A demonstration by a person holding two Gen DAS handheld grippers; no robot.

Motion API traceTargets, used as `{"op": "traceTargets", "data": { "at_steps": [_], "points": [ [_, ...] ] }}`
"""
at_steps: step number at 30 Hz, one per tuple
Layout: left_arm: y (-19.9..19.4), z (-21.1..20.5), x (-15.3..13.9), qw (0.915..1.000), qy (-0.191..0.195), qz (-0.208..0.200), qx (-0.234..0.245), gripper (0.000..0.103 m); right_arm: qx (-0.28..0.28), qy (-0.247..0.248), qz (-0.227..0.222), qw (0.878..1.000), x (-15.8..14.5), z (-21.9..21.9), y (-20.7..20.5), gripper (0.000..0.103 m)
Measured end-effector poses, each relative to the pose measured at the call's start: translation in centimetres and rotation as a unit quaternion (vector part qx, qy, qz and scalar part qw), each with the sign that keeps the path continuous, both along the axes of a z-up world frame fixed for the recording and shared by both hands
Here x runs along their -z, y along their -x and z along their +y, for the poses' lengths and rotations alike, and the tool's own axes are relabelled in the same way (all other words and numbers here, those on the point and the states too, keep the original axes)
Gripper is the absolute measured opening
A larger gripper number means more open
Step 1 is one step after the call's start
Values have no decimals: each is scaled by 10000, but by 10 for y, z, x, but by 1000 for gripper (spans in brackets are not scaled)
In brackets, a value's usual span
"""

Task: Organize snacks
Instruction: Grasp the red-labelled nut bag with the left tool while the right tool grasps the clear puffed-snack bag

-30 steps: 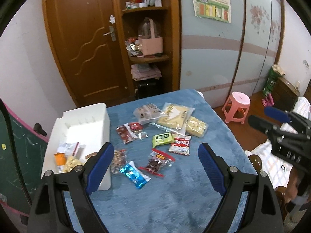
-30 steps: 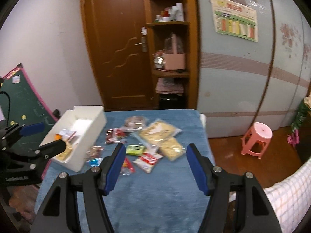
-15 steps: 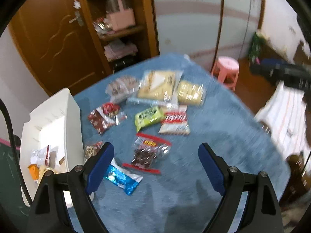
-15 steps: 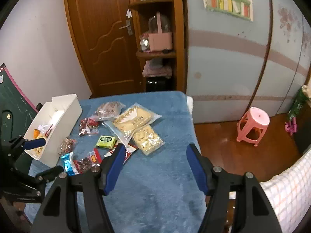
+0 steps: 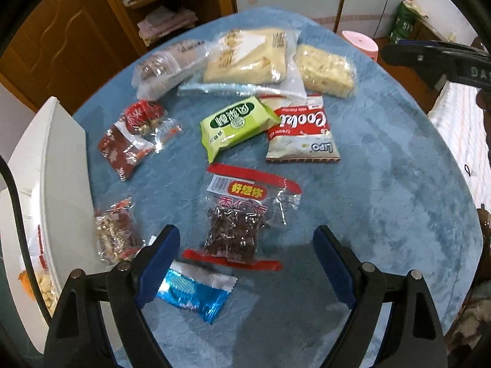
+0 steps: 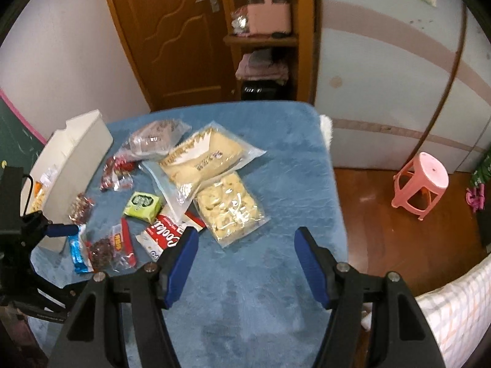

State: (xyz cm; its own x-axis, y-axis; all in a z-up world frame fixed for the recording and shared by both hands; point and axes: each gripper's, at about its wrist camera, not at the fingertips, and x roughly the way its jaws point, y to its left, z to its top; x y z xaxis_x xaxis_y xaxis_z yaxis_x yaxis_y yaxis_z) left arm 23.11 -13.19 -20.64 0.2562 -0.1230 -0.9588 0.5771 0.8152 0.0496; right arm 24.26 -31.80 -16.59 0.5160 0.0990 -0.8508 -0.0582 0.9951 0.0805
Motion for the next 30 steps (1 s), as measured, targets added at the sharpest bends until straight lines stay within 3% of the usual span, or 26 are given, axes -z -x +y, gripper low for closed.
{"op": "traceTargets", "data": {
  "at_steps": [8,18,25,30],
  "points": [
    [-14,2,13,9999,-81,131,40,88,-442,269,324,9981,40,16,-28,66],
    [-40,20,20,9991,132,357,-188,82,-748,478,422,9952,53,18,-49,69],
    [-52,37,25,9980,311,541,-141,82,-910,311,716,9928,72,17,-61,71],
    [-53,40,28,9950,489,864,-114,82,-875,416,672,9930,76,20,-65,73]
  ]
}}
